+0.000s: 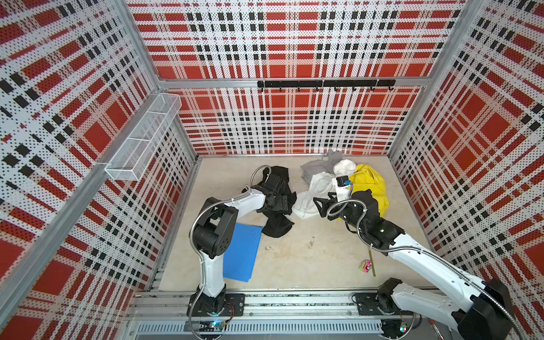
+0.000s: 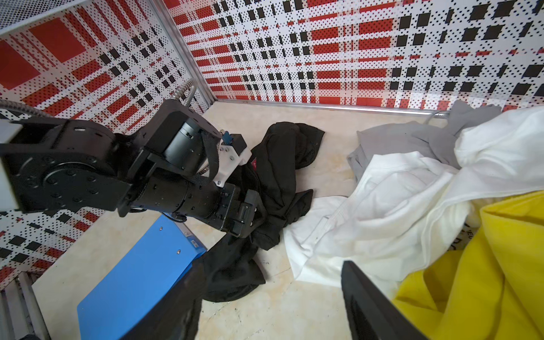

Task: Pick out a specific cloth from the pile
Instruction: 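Grasp the black T-shirt with the left gripper while the right gripper withdraws, then drag the black T-shirt with the left gripper away from the pile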

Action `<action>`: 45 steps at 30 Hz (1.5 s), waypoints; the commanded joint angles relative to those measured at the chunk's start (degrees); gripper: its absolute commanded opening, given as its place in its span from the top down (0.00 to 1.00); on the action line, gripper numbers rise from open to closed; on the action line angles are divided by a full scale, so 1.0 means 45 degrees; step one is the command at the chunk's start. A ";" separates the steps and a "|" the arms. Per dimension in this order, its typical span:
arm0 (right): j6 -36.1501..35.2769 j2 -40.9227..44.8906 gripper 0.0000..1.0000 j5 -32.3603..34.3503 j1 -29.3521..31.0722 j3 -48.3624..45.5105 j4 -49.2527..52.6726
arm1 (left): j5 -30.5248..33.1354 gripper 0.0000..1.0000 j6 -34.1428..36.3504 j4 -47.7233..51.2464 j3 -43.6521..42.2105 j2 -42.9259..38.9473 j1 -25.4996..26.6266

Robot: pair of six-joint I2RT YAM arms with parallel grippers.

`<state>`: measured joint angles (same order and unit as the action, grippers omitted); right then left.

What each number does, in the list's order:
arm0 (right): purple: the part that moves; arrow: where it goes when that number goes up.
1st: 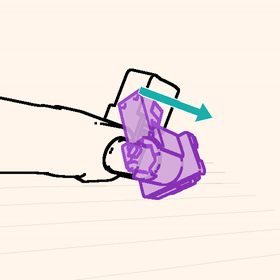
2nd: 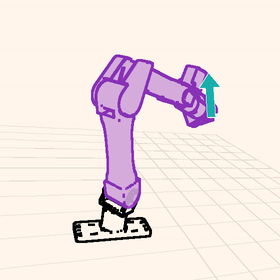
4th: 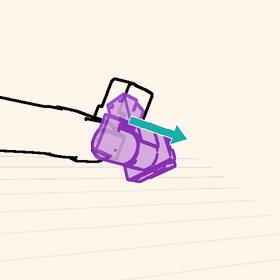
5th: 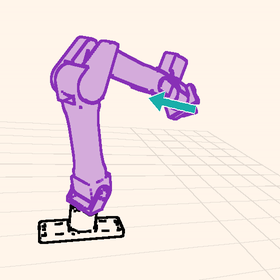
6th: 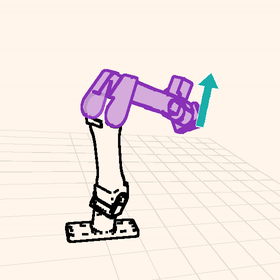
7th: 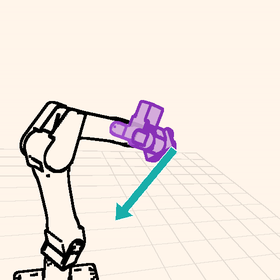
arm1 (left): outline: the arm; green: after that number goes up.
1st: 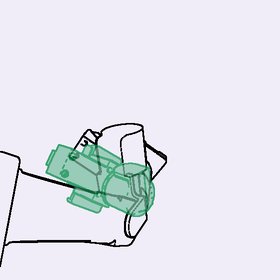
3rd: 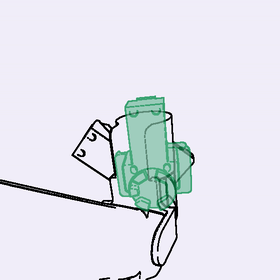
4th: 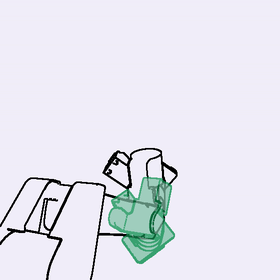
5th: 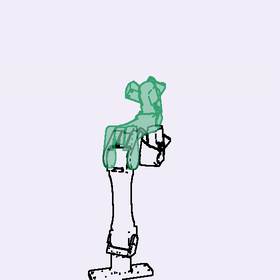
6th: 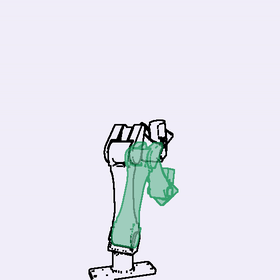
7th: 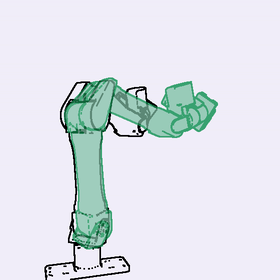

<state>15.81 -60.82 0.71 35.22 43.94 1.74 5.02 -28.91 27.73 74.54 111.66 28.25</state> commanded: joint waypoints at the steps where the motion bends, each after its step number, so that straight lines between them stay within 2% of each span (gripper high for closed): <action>1: -0.0291 0.0328 0.22 0.0301 -0.0061 0.0020 -0.0152 | 0.0338 0.01 0.0128 0.0304 0.0213 0.0595 -0.0201; 4: -0.0283 0.0368 0.22 0.0396 -0.0083 -0.0008 -0.0181 | 0.0255 0.01 0.0137 0.0234 0.0120 0.0879 -0.0339; 8: -0.0194 0.0428 0.22 0.0462 -0.0111 -0.0048 -0.0230 | -0.0291 0.19 0.0064 -0.0313 -0.0143 0.1061 -0.0575; 10: -0.0174 0.0486 0.22 0.0523 -0.0105 -0.0077 -0.0230 | -0.0398 0.34 0.0056 -0.0471 -0.0181 0.1134 -0.0635; 14: -0.0139 0.0672 0.22 0.0700 -0.0110 -0.0143 -0.0193 | -0.0546 0.57 0.0017 -0.0634 -0.0198 0.1190 -0.0774; 17: -0.0136 0.0855 0.22 0.0789 -0.0108 -0.0205 -0.0120 | -0.0660 0.69 0.0006 -0.0672 -0.0221 0.0822 -0.0987; 23: -0.0077 0.1073 0.22 0.0977 -0.0112 -0.0317 -0.0108 | -0.0896 0.81 0.0208 -0.1141 -0.0195 -0.1082 -0.1668; 25: -0.0038 0.1093 0.23 0.0980 -0.0125 -0.0362 -0.0151 | -0.1012 0.89 0.0351 -0.1138 0.0019 -0.1632 -0.1941; 27: -0.0013 0.1111 0.22 0.1015 -0.0139 -0.0371 -0.0190 | -0.1204 0.92 0.0461 -0.1139 0.0218 -0.2130 -0.2255; 30: 0.0002 0.1132 0.22 0.1026 -0.0138 -0.0370 -0.0170 | -0.1413 0.92 0.0593 -0.1141 0.0602 -0.2800 -0.2594; 35: 0.0041 0.1229 0.23 0.1096 -0.0150 -0.0372 -0.0132 | -0.0758 0.92 0.0952 -0.0718 0.1456 -0.3510 -0.3218; 42: 0.0041 0.1327 0.23 0.1169 -0.0153 -0.0349 -0.0054 | -0.0430 0.93 0.1665 -0.0409 0.3160 -0.3147 -0.4396; 45: 0.0050 0.1346 0.23 0.1229 -0.0158 -0.0357 -0.0054 | -0.1064 0.93 0.1724 -0.0908 0.3383 -0.2960 -0.4578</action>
<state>16.05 -55.83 5.30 34.74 42.59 3.31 1.34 -23.09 26.15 87.72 97.84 7.99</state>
